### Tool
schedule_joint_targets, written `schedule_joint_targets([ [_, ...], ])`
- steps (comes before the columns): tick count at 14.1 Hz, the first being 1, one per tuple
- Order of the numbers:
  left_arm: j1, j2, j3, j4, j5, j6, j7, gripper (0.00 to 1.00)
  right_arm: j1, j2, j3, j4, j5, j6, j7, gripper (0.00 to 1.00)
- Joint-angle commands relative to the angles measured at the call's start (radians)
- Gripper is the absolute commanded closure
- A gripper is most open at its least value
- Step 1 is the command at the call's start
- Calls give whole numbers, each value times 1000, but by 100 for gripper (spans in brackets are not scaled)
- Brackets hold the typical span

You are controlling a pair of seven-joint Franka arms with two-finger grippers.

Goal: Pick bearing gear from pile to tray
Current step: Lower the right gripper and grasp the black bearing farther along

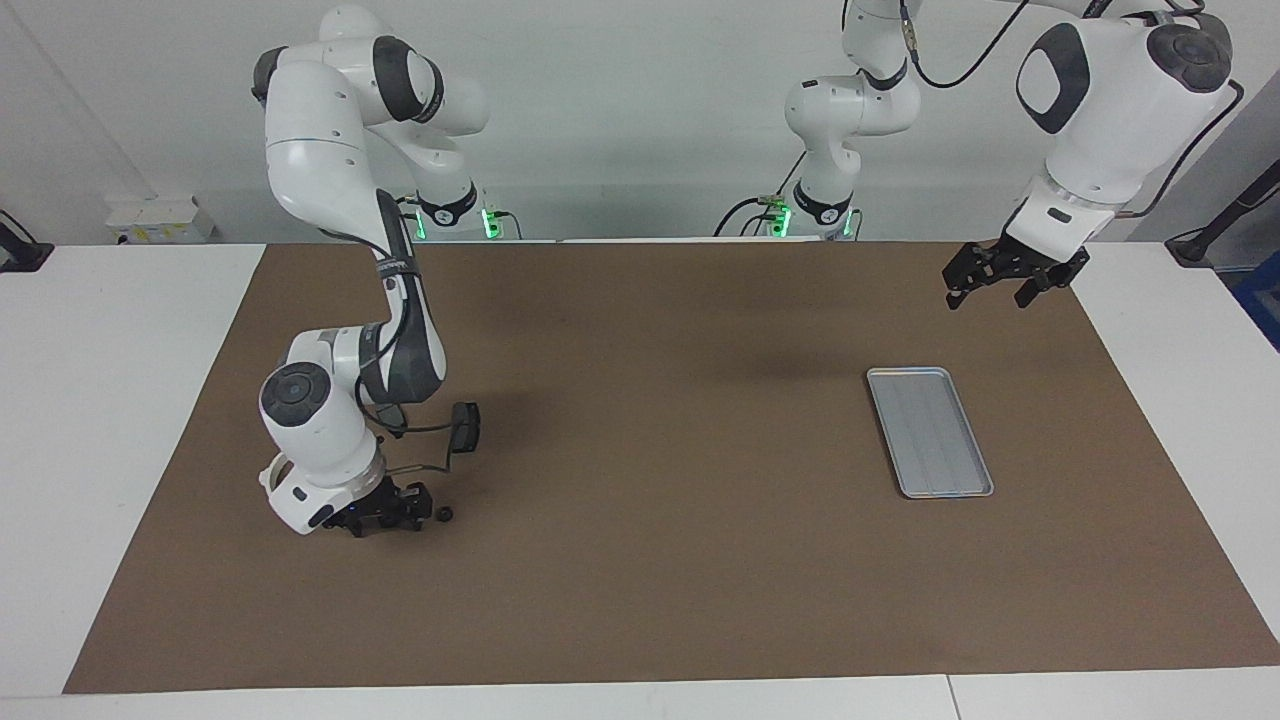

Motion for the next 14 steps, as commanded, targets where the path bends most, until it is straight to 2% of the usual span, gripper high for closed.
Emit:
schedule_joint_targets([
  [1,-7,-28,6,-24,-7,-2,0,0,-7,13,6,16,-11,2,23,14],
  [7,-7,-28,6,-24,-7,-2,0,0,-7,4,0,9,-3,-21,24,22],
  [10,-7,-28,6,-24,-7,-2,0,0,-7,1,0,6,-2,-67,33,29],
  [12,-7,-28,6,-24,-7,-2,0,0,-6,0,0,6,-2,-110,46,39],
  [13,-7,-28,6,-24,-7,-2,0,0,-6,1,-2,6,-2,-110,44,40],
  [14,-7,-28,6,-24,-7,-2,0,0,-7,3,0,6,-2,-110,44,50],
])
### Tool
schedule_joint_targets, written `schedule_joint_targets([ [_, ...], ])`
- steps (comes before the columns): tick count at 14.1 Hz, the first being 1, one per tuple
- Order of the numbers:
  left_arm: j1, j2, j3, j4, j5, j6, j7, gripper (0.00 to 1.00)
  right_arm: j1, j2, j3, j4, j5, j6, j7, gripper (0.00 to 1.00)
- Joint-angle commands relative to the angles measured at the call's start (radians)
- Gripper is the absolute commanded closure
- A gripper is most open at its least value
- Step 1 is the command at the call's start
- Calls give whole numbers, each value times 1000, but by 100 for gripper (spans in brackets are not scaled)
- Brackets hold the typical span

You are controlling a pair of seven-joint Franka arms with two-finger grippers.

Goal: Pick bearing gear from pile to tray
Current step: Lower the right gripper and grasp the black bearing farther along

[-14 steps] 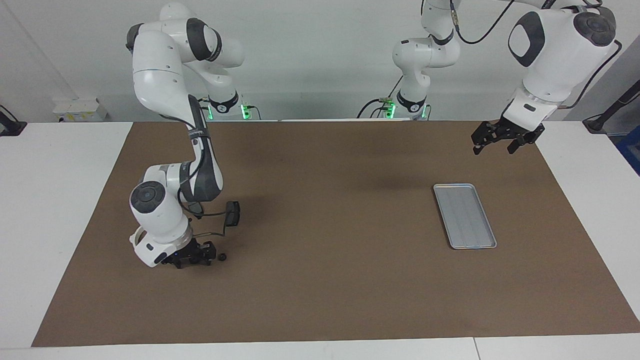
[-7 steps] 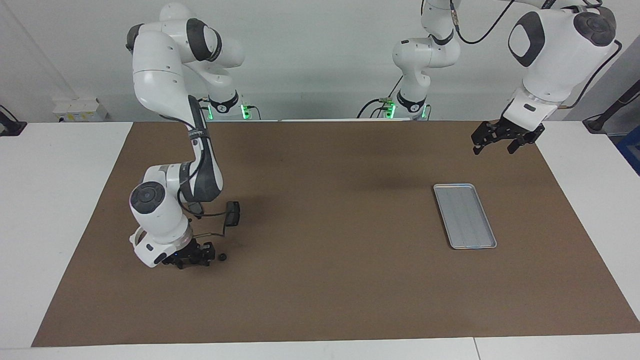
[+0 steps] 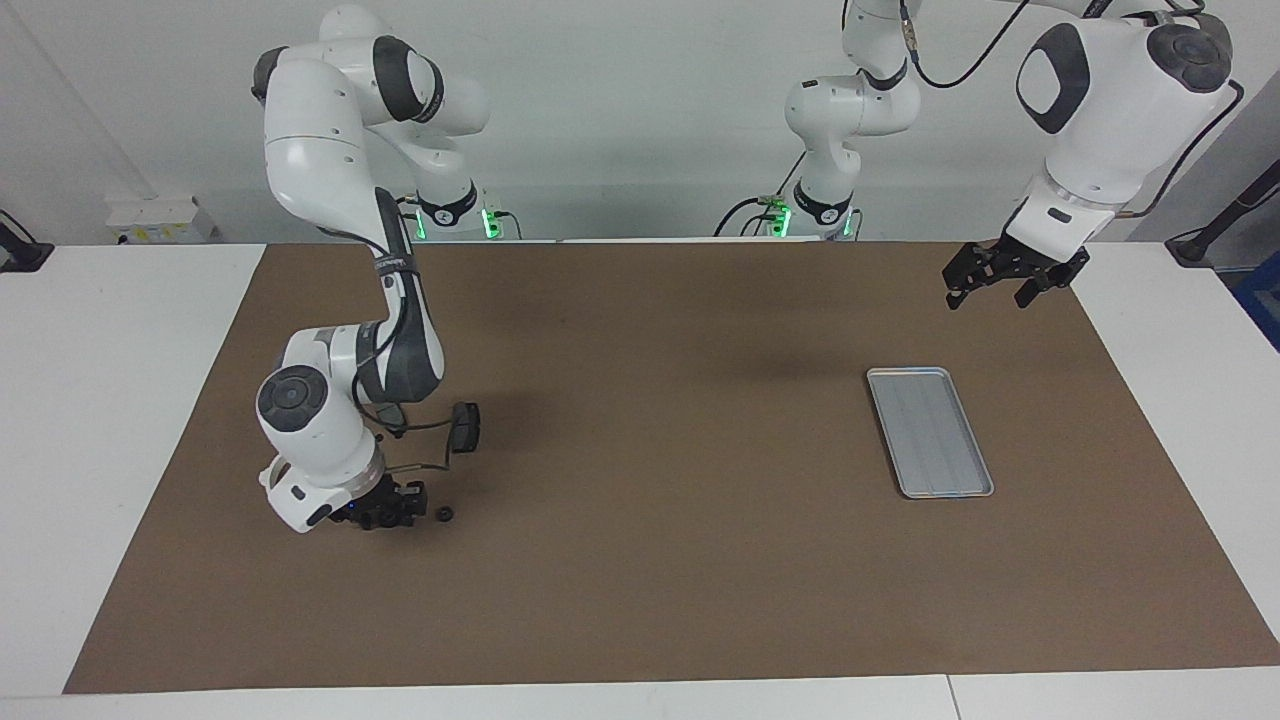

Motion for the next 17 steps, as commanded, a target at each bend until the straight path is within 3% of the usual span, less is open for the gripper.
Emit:
schedule_joint_targets([
  [1,-7,-28,6,-24,-7,-2,0,0,-4,7,-1,-15,-6,-25,18,61],
  [5,-7,-28,6,-24,-7,-2,0,0,-4,7,-1,-15,-6,-24,11,81],
  [10,-7,-28,6,-24,-7,-2,0,0,11,0,0,4,-10,-39,18,82],
  [15,-7,-28,6,-24,-7,-2,0,0,109,-2,0,177,-12,-266,167,82],
  [17,-7,-28,6,-24,-7,-2,0,0,171,-3,2,199,0,-301,285,82],
])
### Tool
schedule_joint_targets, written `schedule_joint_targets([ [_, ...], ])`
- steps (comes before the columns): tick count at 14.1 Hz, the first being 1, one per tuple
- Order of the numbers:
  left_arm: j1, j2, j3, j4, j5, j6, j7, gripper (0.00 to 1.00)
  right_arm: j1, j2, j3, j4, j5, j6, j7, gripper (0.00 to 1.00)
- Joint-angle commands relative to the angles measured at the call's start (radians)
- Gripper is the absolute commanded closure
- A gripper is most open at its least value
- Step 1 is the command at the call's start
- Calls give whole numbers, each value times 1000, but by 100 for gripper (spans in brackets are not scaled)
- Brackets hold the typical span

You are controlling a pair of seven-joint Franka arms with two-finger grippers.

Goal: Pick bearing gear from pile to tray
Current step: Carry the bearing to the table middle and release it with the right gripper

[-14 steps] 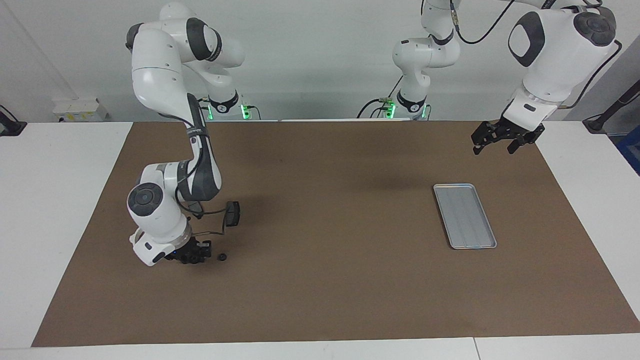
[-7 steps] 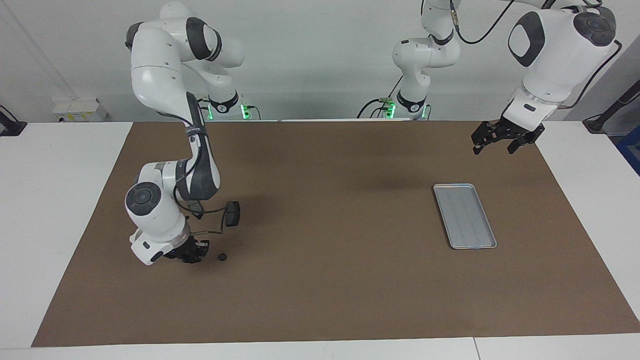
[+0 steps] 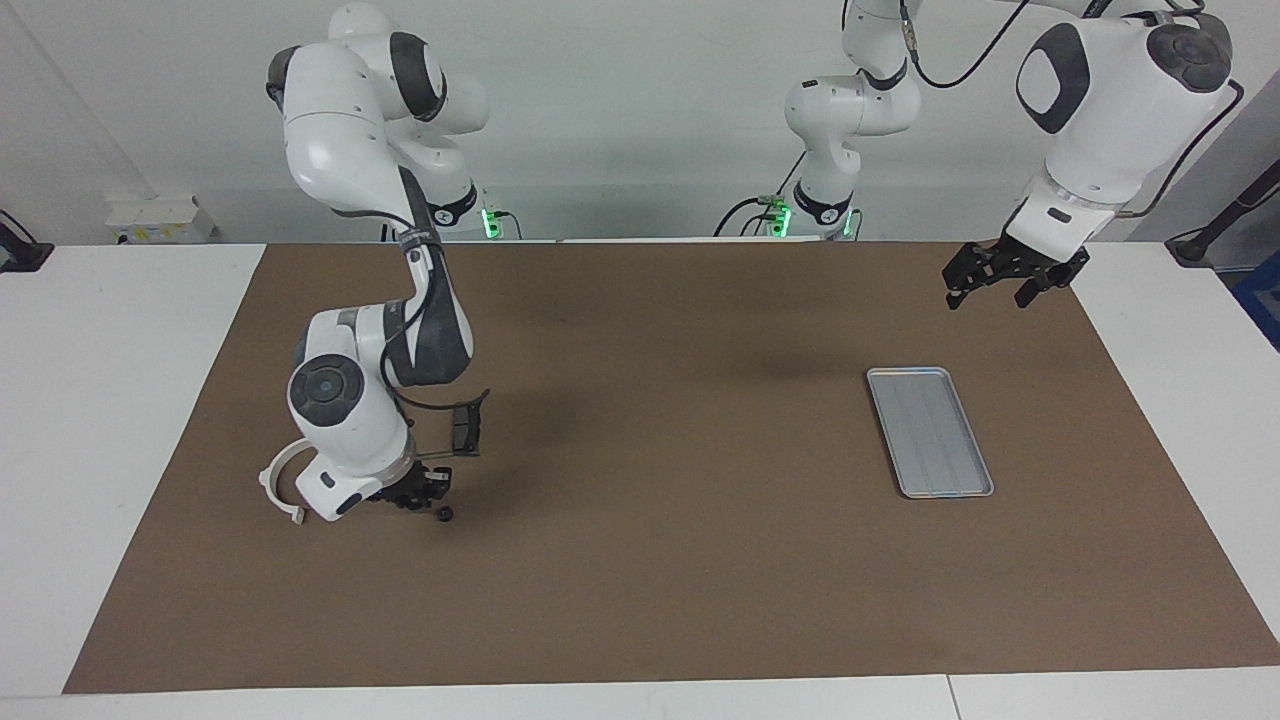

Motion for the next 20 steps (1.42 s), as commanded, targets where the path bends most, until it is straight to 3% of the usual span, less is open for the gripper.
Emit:
schedule_joint_targets([
  [1,-7,-28,6,-24,-7,-2,0,0,85,3,-1,49,20,-47,188,82],
  [5,-7,-28,6,-24,-7,-2,0,0,235,6,9,49,30,-23,558,82],
  [11,-7,-28,6,-24,-7,-2,0,0,412,43,10,49,57,107,960,82],
  [16,-7,-28,6,-24,-7,-2,0,0,533,107,7,57,51,219,1207,85],
  [20,-7,-28,6,-24,-7,-2,0,0,559,142,6,74,44,226,1255,85],
])
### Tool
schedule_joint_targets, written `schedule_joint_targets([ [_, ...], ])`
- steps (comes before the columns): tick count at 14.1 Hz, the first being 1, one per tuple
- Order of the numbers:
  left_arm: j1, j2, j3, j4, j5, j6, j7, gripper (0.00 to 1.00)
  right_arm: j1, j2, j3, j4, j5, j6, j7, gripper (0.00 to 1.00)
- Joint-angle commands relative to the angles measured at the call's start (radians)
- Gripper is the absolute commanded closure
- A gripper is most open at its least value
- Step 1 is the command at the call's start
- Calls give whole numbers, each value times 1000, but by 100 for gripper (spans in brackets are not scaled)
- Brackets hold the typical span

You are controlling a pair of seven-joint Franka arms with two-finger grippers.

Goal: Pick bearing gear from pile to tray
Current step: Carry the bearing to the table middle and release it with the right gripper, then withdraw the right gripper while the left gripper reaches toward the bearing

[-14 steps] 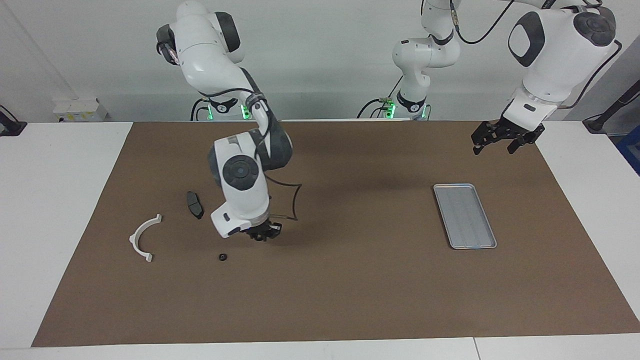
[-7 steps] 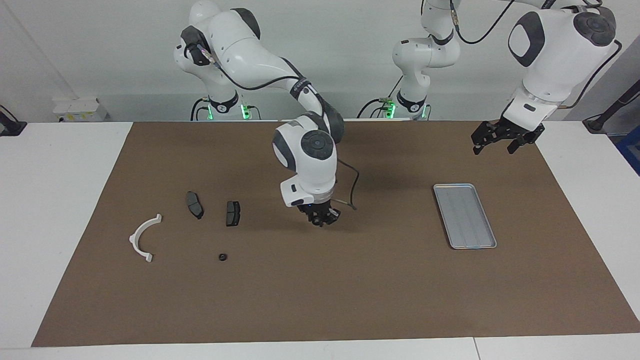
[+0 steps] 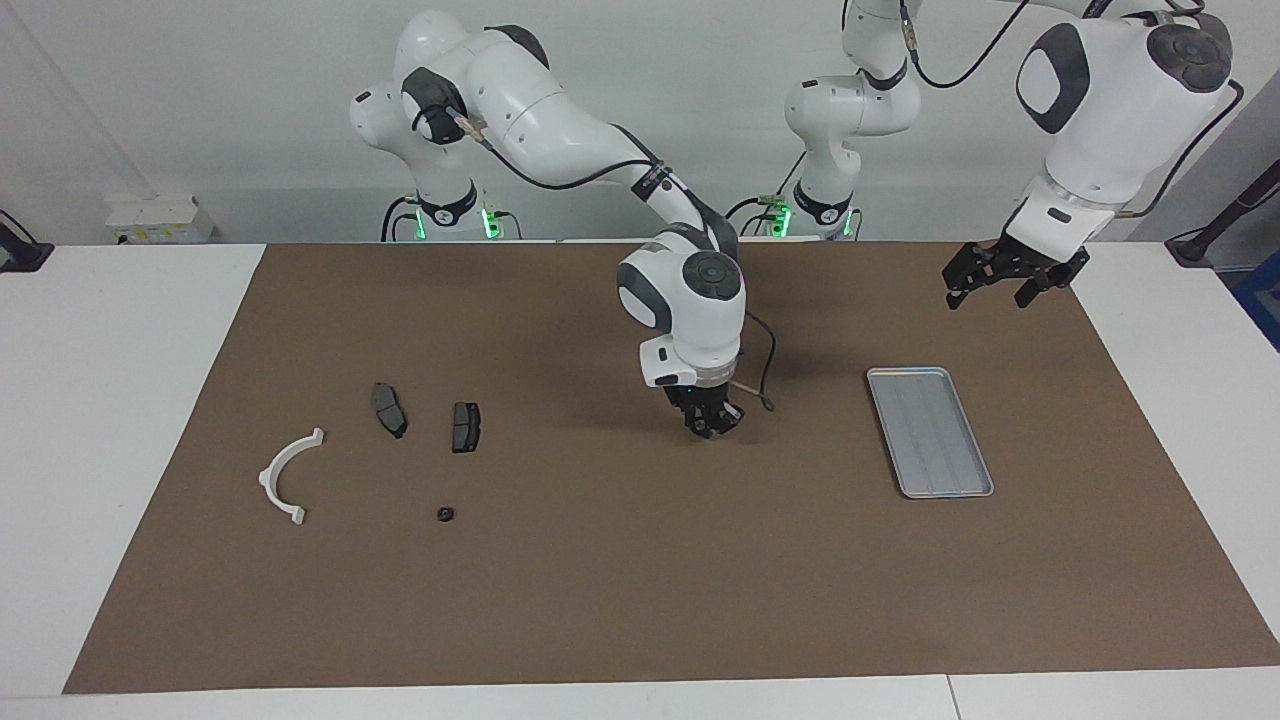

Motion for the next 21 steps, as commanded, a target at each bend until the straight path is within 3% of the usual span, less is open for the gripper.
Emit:
schedule_joint_targets([
  [1,-7,-28,6,-24,-7,-2,0,0,8,33,-7,35,3,12,37,85],
  [5,-7,-28,6,-24,-7,-2,0,0,14,41,-8,35,1,29,46,82],
  [6,-7,-28,6,-24,-7,-2,0,0,14,42,-8,33,1,29,46,49],
  [7,-7,-28,6,-24,-7,-2,0,0,13,42,-8,33,1,22,45,0],
  [12,-7,-28,6,-24,-7,-2,0,0,-68,-39,-1,36,4,-89,-105,0],
  [15,-7,-28,6,-24,-7,-2,0,0,-180,-56,17,111,10,-225,-287,0],
  [21,-7,-28,6,-24,-7,-2,0,0,-376,-94,19,75,21,-236,-758,0],
])
